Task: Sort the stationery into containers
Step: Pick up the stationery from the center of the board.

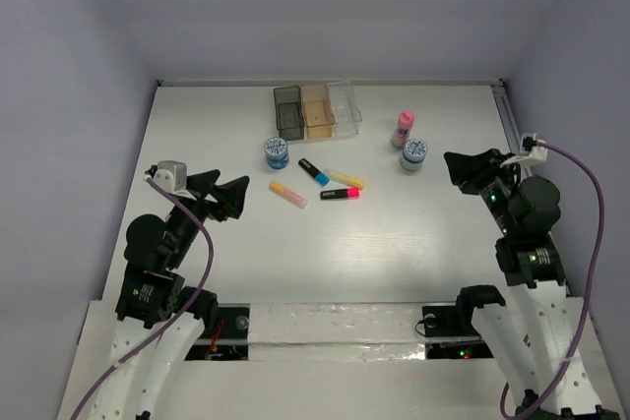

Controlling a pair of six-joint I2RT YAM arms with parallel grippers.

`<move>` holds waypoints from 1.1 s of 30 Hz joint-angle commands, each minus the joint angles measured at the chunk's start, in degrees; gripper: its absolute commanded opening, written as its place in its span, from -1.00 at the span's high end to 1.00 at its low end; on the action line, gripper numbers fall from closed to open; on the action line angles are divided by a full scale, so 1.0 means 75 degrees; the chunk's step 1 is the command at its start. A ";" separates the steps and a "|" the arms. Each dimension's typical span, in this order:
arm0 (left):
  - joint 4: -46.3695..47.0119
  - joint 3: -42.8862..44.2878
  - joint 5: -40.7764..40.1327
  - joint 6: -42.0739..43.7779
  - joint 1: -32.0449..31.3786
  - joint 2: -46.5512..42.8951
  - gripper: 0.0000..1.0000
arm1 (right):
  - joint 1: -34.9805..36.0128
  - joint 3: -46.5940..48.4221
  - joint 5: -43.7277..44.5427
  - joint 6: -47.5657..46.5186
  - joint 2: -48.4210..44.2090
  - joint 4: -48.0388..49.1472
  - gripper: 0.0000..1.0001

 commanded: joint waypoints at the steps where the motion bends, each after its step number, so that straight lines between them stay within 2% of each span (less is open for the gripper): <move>1: 0.0206 0.0376 0.0264 0.0162 -0.0039 0.0086 -0.40 | -0.0060 0.0314 -0.0451 -0.0108 0.0455 0.0232 0.66; 2: 0.0218 0.0364 0.0264 0.0163 -0.0039 0.0051 -0.40 | -0.0060 0.0361 -0.0428 -0.0155 0.0782 0.0197 0.90; 3: 0.0241 0.0317 0.0287 0.0174 -0.0039 -0.0043 -0.40 | -0.0060 0.0443 -0.0405 -0.0178 0.0982 0.0046 1.00; 6: 0.0323 0.0259 0.0392 0.0186 -0.0039 -0.0149 -0.21 | -0.0060 0.0666 -0.0369 -0.0202 0.1789 0.0078 1.00; 7: 0.0347 0.0235 0.0311 0.0151 -0.0039 -0.0137 -0.09 | -0.0060 0.0666 -0.0346 -0.0155 0.1990 0.0161 1.00; 9: 0.0196 0.0293 0.0147 0.0057 -0.0039 0.0025 0.28 | -0.0060 0.0689 -0.0299 -0.0026 0.2644 0.0348 1.00; 10: 0.0136 0.0328 0.0019 0.0046 -0.0039 0.0096 0.64 | -0.0060 0.0736 -0.0218 -0.0003 0.2880 0.0384 1.00; 12: 0.0043 0.0375 -0.0041 0.0034 -0.0039 0.0248 0.98 | 0.0172 0.0922 0.0039 -0.0049 0.3326 0.0478 1.00; 14: -0.0028 0.0399 -0.0193 0.0034 0.0031 0.0308 1.00 | 0.0419 0.1145 0.0776 -0.0294 0.3982 0.0443 0.90; 16: -0.0087 0.0411 -0.0263 0.0034 0.0032 0.0343 1.00 | 0.0723 0.1579 0.1443 -0.0482 0.4427 0.0291 0.64; 17: -0.0110 0.0399 -0.0298 0.0034 0.0032 0.0355 1.00 | 0.0725 0.1719 0.1714 -0.0669 0.4836 0.0267 0.13; 18: -0.0145 0.0422 -0.0334 0.0034 0.0032 0.0366 1.00 | 0.0841 0.1871 0.1844 -0.0763 0.5037 0.0255 -0.16; 19: -0.0157 0.0422 -0.0357 0.0034 0.0032 0.0378 1.00 | 0.0842 0.2128 0.2043 -0.0846 0.5225 0.0267 -0.59; 20: -0.0157 0.0422 -0.0346 0.0034 0.0032 0.0402 1.00 | 0.0923 0.2282 0.2103 -0.0997 0.5632 0.0267 -0.70; 22: -0.0134 0.0411 -0.0241 0.0034 0.0114 0.0413 1.00 | 0.0924 0.2877 0.1883 -0.1197 0.6091 0.0162 -0.79; 27: -0.0063 0.0399 -0.0006 0.0034 0.0254 0.0460 1.00 | 0.1333 0.4262 0.2114 -0.2017 0.7929 -0.0411 -0.79; 30: -0.0028 0.0376 0.0123 0.0057 0.0254 0.0449 1.00 | 0.1428 0.4870 0.2454 -0.2276 0.8587 -0.0564 -0.72; 33: 0.0030 0.0352 0.0264 0.0057 0.0254 0.0472 1.00 | 0.1428 0.5468 0.2817 -0.2463 0.9022 -0.0775 -0.56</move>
